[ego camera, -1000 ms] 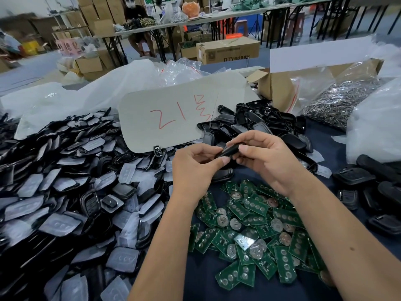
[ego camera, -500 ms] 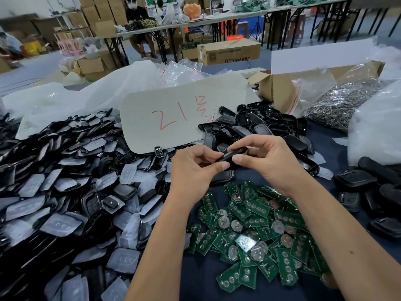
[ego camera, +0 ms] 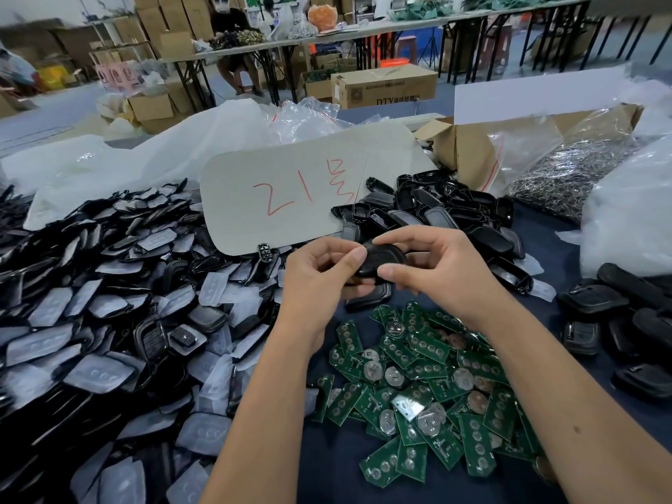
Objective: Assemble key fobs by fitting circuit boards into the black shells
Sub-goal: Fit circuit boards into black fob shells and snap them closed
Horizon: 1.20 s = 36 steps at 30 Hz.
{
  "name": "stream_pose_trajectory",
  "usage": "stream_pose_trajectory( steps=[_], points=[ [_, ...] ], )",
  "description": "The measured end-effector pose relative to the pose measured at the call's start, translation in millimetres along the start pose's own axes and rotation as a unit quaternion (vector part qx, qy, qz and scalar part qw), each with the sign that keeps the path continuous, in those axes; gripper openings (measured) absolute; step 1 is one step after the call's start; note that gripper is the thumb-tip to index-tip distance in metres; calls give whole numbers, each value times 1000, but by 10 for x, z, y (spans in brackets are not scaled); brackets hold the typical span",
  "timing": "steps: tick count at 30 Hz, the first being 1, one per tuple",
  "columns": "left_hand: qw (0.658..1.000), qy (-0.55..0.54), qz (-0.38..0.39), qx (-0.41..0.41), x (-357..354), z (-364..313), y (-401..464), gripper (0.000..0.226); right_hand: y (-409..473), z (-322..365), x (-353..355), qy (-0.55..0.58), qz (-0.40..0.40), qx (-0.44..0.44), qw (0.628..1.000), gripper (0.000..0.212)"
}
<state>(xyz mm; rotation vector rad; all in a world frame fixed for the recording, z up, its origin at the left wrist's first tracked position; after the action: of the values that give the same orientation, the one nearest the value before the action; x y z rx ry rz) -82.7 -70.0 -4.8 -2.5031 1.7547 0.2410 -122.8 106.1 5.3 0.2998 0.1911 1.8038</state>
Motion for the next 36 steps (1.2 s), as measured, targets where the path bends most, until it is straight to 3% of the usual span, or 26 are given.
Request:
stream_pose_trajectory(
  steps=[2,5,8,28,36],
  points=[
    [1000,-2,25,7,-9,7,-11,9,-4,1,-20,-10,1,6,1000,31],
    [997,36,63,-28,-23,-20,-31,35,-1,3,-35,6,-7,7,1000,32],
    [995,41,80,-48,-8,-33,-24,42,6,4,-39,29,-5,-2,1000,32],
    [985,117,66,-111,66,-82,-16,45,-26,-2,-73,41,26,-44,998,40],
    [994,55,57,-79,56,-53,-20,36,9,-61,-87,57,-5,-31,998,40]
  ],
)
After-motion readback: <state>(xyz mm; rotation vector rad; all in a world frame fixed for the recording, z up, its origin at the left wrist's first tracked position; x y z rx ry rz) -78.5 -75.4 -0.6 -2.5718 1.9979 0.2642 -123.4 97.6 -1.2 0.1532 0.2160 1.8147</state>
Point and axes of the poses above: each hand's wrist, its own y-axis towards the middle knuckle, its own x-axis out of the back of the hand, z = x × y, the point moved 6 cm from there along y, towards the middle knuckle, and after that the axes turned 9 degrees about -z, right-handed, at the moved point
